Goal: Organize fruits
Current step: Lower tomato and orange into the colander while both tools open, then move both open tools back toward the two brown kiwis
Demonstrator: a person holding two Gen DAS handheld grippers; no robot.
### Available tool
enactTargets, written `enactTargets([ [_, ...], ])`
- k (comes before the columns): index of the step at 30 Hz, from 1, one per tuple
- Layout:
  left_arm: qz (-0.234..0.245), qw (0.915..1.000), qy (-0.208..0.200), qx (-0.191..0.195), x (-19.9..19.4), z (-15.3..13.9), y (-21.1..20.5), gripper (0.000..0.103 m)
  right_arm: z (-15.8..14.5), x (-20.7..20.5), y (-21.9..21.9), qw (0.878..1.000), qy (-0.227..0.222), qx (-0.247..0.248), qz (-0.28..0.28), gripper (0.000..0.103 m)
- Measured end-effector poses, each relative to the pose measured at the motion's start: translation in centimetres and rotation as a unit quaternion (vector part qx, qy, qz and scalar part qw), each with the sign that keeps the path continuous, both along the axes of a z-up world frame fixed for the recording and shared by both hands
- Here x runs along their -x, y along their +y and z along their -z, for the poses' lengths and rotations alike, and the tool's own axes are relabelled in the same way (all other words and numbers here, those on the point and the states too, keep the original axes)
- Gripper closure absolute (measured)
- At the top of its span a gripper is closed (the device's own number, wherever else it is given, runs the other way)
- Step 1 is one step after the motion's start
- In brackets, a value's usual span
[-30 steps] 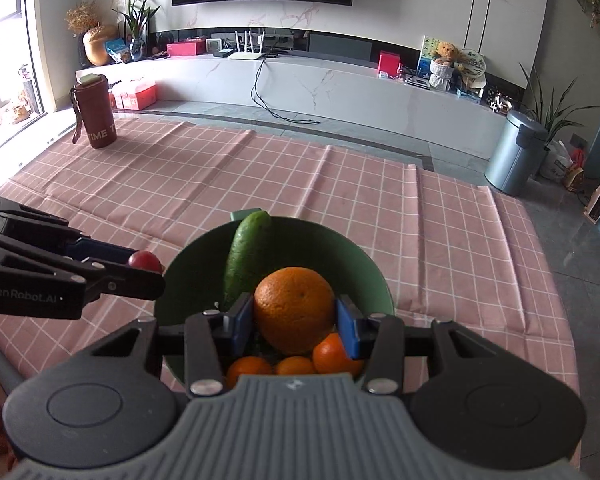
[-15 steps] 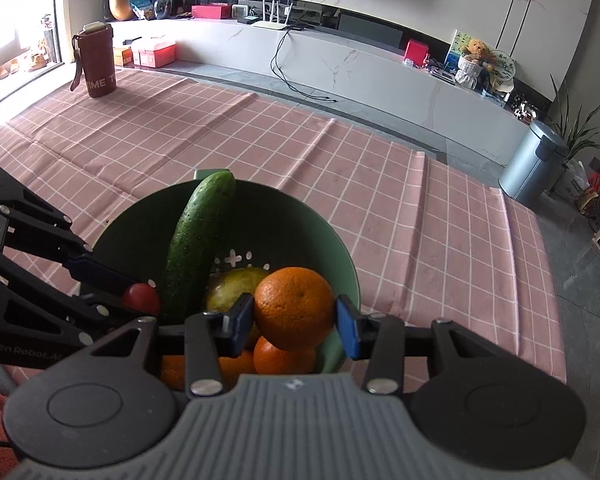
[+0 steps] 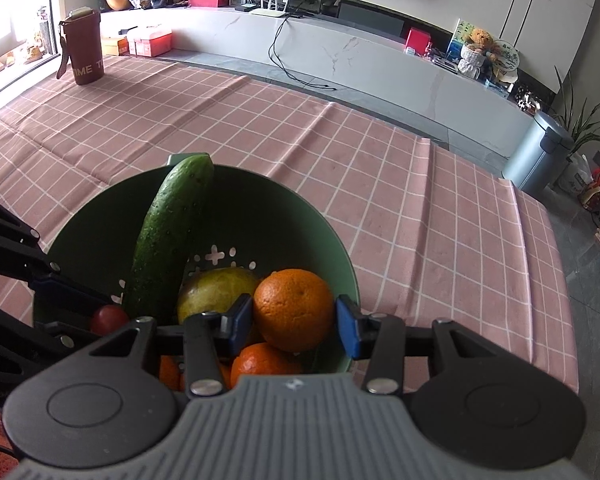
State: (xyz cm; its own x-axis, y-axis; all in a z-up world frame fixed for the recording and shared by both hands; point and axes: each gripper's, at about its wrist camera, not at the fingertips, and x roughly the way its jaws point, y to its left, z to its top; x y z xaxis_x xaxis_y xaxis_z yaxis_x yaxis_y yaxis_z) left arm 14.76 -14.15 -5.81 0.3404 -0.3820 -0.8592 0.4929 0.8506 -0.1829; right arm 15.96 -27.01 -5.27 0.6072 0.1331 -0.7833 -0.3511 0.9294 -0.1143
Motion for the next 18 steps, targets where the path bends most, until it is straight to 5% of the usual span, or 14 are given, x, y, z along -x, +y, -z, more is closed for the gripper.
enactTargets([
  [14,0.022,0.9996,-0.010,-0.012,0.1,0.2,-0.5,0.064,-1.9,2.2,0.0,1.000,-0.012,-0.008,0.008,0.053],
  [18,0.012,0.9997,-0.019,-0.009,0.2,-0.3,-0.2,0.051,-2.3,3.0,0.3,1.000,-0.015,-0.005,0.006,0.053],
])
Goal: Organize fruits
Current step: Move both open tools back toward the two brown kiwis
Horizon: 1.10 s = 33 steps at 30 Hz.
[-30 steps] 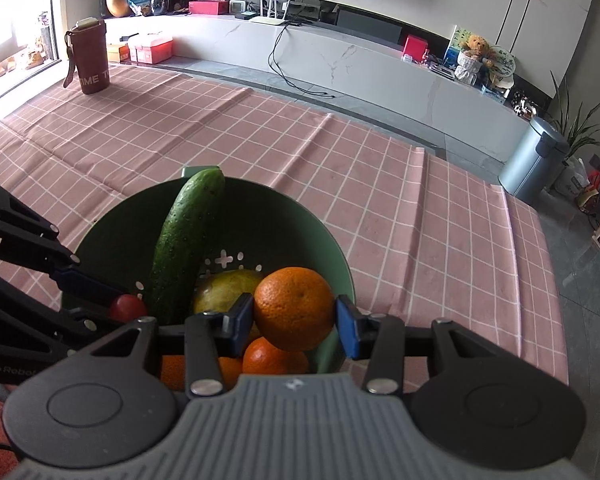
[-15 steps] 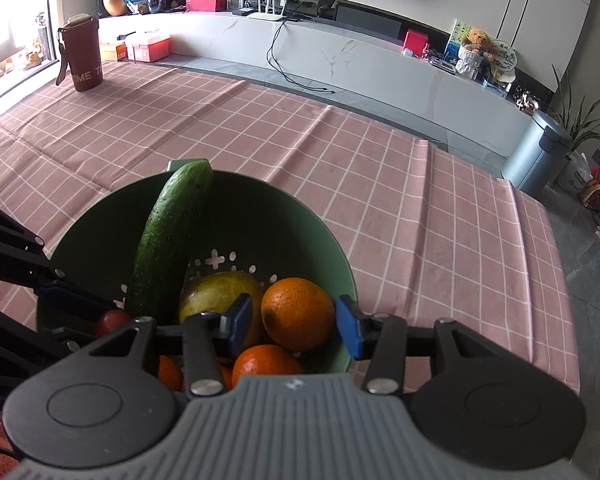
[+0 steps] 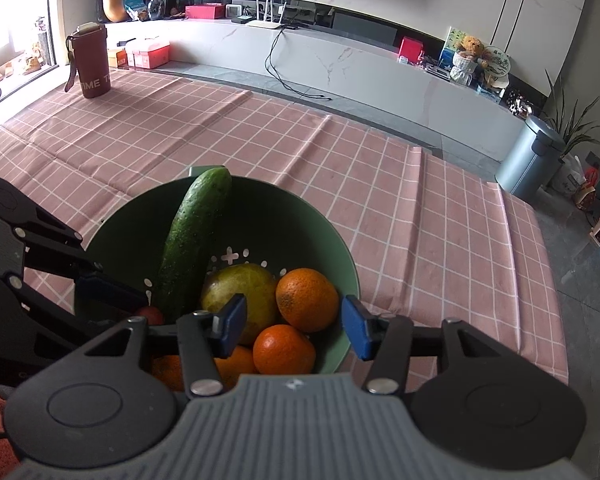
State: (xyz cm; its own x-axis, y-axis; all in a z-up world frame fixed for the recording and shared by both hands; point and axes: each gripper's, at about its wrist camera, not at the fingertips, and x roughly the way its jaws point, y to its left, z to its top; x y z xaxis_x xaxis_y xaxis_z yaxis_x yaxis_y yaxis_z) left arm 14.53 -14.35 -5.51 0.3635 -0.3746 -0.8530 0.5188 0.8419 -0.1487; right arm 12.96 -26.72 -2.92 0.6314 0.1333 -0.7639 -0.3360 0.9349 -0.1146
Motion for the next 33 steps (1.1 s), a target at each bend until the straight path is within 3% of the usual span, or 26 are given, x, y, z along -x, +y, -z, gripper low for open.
enactTargets([
  [4,-0.011,0.9998,-0.002,0.019,0.1,-1.1,1.2,0.051,-0.6,0.6,0.3,1.000,-0.001,-0.004,0.000,0.052],
  [11,-0.039,0.9972,-0.047,0.043,0.9,-4.6,4.6,0.051,-3.2,1.9,0.7,0.999,-0.025,-0.027,0.039,0.052],
  [14,-0.051,0.9944,-0.080,0.047,1.5,-6.3,6.5,0.051,-5.5,3.0,0.4,0.993,-0.061,-0.049,0.086,0.052],
  [18,-0.070,0.9892,-0.116,0.055,2.1,-8.3,9.6,0.051,-9.0,5.2,-0.3,0.977,-0.131,-0.090,0.140,0.043],
  [21,-0.082,0.9872,-0.128,0.048,2.4,-8.6,11.5,0.051,-9.8,6.3,0.4,0.973,-0.140,-0.113,0.144,0.043],
  [27,-0.086,0.9886,-0.120,0.028,2.6,-6.6,13.8,0.053,-7.0,7.7,5.2,0.976,-0.097,-0.155,0.118,0.045],
  [33,-0.064,0.9910,-0.115,0.025,3.4,-4.0,15.5,0.060,-2.3,8.4,11.7,0.976,-0.047,-0.188,0.095,0.062],
])
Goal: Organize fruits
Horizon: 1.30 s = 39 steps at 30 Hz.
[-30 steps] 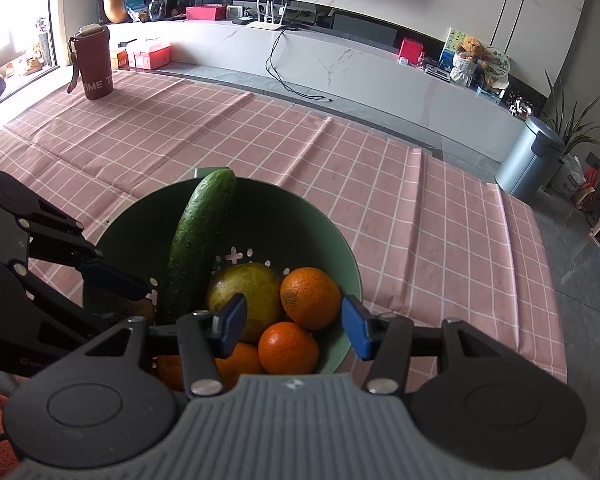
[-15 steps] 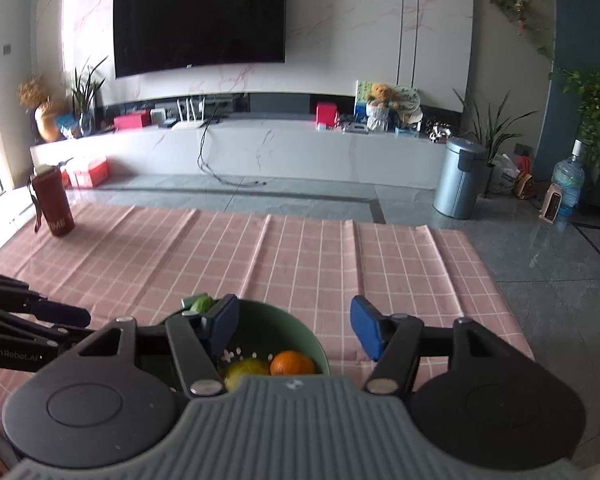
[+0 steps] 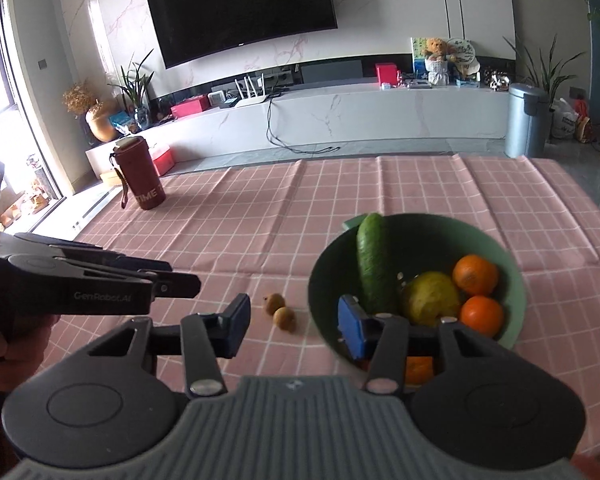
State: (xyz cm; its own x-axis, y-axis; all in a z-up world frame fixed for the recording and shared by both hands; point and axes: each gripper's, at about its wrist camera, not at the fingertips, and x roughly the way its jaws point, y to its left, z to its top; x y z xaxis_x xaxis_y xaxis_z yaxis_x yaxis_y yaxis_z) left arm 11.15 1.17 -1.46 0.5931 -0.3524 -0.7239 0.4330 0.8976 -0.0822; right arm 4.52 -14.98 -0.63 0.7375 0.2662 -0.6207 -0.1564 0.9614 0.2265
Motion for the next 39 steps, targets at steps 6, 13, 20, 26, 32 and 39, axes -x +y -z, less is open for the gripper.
enactTargets([
  [6,-0.005,0.9996,0.015,0.024,-1.0,2.3,1.8,0.067,3.9,-1.1,4.0,0.999,0.034,-0.002,0.017,0.076],
  [13,0.012,0.9987,0.025,0.042,-3.0,4.4,1.9,0.073,5.9,-3.9,5.7,0.997,0.043,0.030,0.054,0.080],
  [20,0.047,0.9958,0.046,0.063,-5.3,6.0,1.5,0.073,7.9,-5.8,6.9,0.994,0.054,0.062,0.076,0.080],
  [26,0.063,0.9943,0.066,0.055,-7.2,7.9,0.5,0.073,9.0,-6.5,7.3,0.992,0.056,0.075,0.086,0.083],
  [32,0.067,0.9919,0.079,0.074,-8.6,8.6,0.5,0.073,9.7,-7.0,7.1,0.992,0.068,0.063,0.090,0.083],
  [39,0.069,0.9902,0.082,0.090,-9.2,8.9,-0.3,0.073,9.8,-7.2,7.1,0.992,0.069,0.058,0.091,0.083],
])
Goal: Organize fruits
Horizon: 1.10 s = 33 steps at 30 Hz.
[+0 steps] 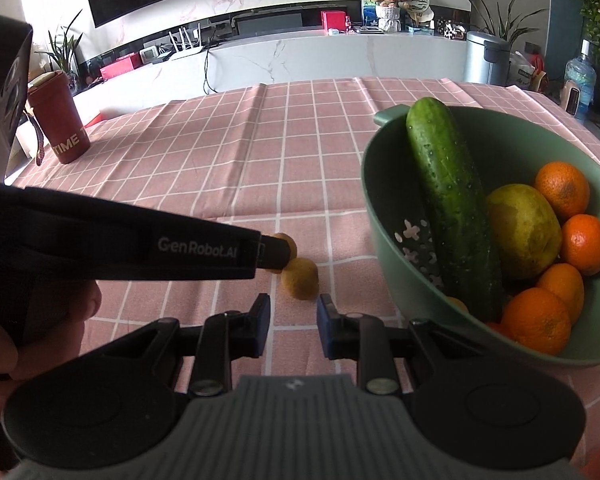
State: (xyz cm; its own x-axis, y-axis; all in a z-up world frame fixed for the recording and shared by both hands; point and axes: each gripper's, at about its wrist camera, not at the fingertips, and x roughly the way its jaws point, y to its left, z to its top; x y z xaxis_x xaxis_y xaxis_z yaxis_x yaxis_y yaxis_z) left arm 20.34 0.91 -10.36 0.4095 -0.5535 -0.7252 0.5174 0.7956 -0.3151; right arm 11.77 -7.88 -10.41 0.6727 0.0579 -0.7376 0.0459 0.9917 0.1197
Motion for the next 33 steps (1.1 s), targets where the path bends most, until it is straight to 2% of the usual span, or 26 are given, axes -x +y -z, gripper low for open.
enactTargets([
  [5,-0.009,0.9993,0.020,0.031,-0.2,0.3,0.2,0.073,0.0,0.2,-0.1,1.000,-0.001,0.001,0.000,0.083],
  [7,-0.017,0.9990,0.024,0.035,-0.2,0.4,0.3,0.082,0.0,0.2,-0.1,1.000,0.000,0.001,0.001,0.083],
  [11,-0.028,0.9984,0.031,0.038,-0.2,0.2,0.8,0.085,0.0,0.3,0.0,1.000,-0.002,0.001,0.002,0.083],
  [13,-0.033,0.9985,0.027,0.034,0.1,-0.1,1.1,0.093,0.0,0.3,0.0,1.000,-0.003,-0.001,0.003,0.083],
  [18,-0.065,0.9973,0.024,0.024,1.3,-1.5,3.0,0.092,-0.2,0.5,0.4,1.000,-0.012,0.005,0.001,0.083],
  [23,-0.099,0.9945,-0.002,-0.034,2.8,-2.5,4.2,0.092,-0.1,0.4,0.6,1.000,-0.014,0.010,0.003,0.083],
  [33,-0.109,0.9938,0.016,-0.018,3.1,-2.5,5.6,0.091,0.1,0.4,1.1,0.999,-0.027,0.025,0.017,0.081],
])
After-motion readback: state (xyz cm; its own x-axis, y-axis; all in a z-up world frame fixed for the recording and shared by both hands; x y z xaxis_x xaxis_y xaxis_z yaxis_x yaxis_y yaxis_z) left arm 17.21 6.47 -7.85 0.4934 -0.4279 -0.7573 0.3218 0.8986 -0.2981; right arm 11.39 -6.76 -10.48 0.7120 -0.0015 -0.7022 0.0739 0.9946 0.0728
